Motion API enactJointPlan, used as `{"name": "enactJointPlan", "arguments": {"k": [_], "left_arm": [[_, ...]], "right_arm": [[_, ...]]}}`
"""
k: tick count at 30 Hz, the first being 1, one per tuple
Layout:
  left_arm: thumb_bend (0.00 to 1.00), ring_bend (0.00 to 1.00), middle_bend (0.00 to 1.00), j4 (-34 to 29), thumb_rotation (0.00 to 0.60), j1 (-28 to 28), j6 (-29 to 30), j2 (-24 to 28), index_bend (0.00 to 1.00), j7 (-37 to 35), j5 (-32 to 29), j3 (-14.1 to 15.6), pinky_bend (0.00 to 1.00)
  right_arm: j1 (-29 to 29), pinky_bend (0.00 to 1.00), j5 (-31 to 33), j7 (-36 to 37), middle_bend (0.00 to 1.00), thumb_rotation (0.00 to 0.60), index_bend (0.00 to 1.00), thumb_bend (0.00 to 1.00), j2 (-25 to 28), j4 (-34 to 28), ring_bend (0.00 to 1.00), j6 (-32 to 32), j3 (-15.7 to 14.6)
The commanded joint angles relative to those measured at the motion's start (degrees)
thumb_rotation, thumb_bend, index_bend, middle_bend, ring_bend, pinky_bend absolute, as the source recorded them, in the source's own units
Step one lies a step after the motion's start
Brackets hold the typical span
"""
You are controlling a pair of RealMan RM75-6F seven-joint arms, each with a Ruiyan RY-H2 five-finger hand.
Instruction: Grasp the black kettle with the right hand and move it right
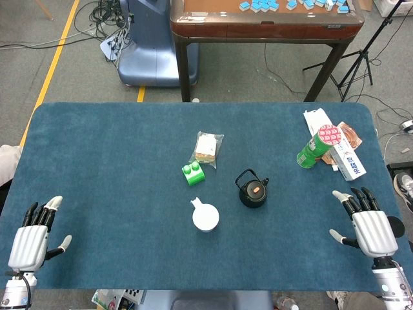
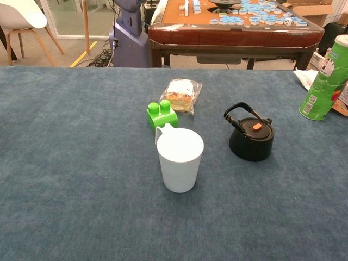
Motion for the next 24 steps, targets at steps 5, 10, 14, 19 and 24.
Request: {"name": "enactJointPlan", "arguments": {"k": [5, 10, 14, 19, 24], "left_arm": [[0.25, 0.11, 0.09, -0.1, 0.600, 0.0, -0.1, -0.1, 0.05, 0.2, -0.1, 0.1, 0.01], [0.25, 0.11, 0.09, -0.3, 0.600, 0.0, -0.2, 0.0, 0.05, 0.4, -0.2, 0.1, 0.01], [0.25, 0.11, 0.09, -0.4, 0.600, 0.1, -0.2, 0.2, 0.05, 0.4, -0.3, 0.1, 0.01], [0.25, 0.11, 0.09, -0.2, 0.600, 0.2, -0.2, 0.1, 0.05, 0.2, -0.4, 0.2, 0.01], [0.25, 0.11, 0.09, 0.1, 0.600, 0.4, -0.2, 0.0, 0.05, -0.1, -0.7, 0.3, 0.01]], "right_arm": [[0.1, 0.05, -0.1, 0.5, 0.27, 0.600, 0.18, 0.01, -0.1, 0.5, 0.11, -0.3, -0.2], [0.5, 0.05, -0.2, 0.5, 0.27, 0.600, 0.18, 0.01, -0.3, 0.6, 0.11, -0.8, -0.2], [1.3, 0.05, -0.5, 0.0, 0.27, 0.600, 0.18, 0.01, -0.4, 0.4, 0.11, -1.6, 0.0], [3.1, 0.05, -0.5, -1.2, 0.28, 0.600, 0.18, 0.01, -0.8, -0.3, 0.13, -2.9, 1.1], [5.8, 0.05, 1.5, -3.7, 0.29, 0.600, 0.18, 0.01, -1.2, -2.0, 0.14, -6.5, 2.8]]}}
